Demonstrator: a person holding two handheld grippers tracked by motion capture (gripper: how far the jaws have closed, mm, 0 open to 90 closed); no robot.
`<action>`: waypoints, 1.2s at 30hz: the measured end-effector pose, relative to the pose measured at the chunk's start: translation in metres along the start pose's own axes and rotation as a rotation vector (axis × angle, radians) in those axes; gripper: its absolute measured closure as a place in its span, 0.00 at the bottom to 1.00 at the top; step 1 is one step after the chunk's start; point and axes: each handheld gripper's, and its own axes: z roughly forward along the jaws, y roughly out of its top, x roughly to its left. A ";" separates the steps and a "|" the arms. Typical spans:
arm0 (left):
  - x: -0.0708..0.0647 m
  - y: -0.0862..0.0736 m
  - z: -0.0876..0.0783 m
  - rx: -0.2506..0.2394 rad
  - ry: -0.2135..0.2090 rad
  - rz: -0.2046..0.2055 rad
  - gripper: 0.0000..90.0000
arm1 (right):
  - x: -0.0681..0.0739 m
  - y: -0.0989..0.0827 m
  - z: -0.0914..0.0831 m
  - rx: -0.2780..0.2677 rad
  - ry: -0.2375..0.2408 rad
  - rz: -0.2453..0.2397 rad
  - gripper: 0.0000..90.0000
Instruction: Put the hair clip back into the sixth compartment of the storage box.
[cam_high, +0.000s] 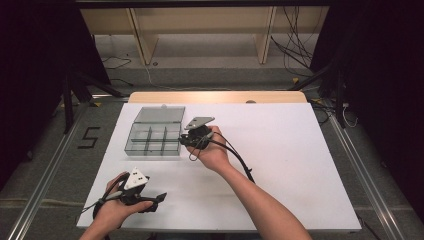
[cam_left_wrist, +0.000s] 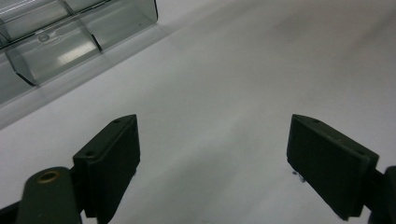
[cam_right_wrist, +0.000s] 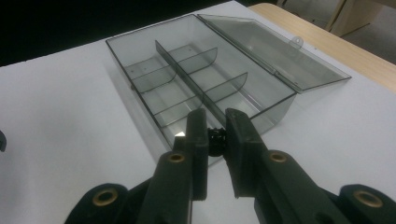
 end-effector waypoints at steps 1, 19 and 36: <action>0.000 0.000 0.000 0.000 0.000 0.000 0.19 | 0.001 0.001 0.001 -0.001 0.003 0.001 0.89; 0.000 0.000 0.000 0.002 -0.002 0.004 0.19 | 0.004 0.008 0.014 0.008 0.003 0.004 0.89; 0.000 0.000 0.000 -0.002 -0.004 0.001 0.19 | 0.004 0.013 0.022 0.019 -0.001 0.007 0.89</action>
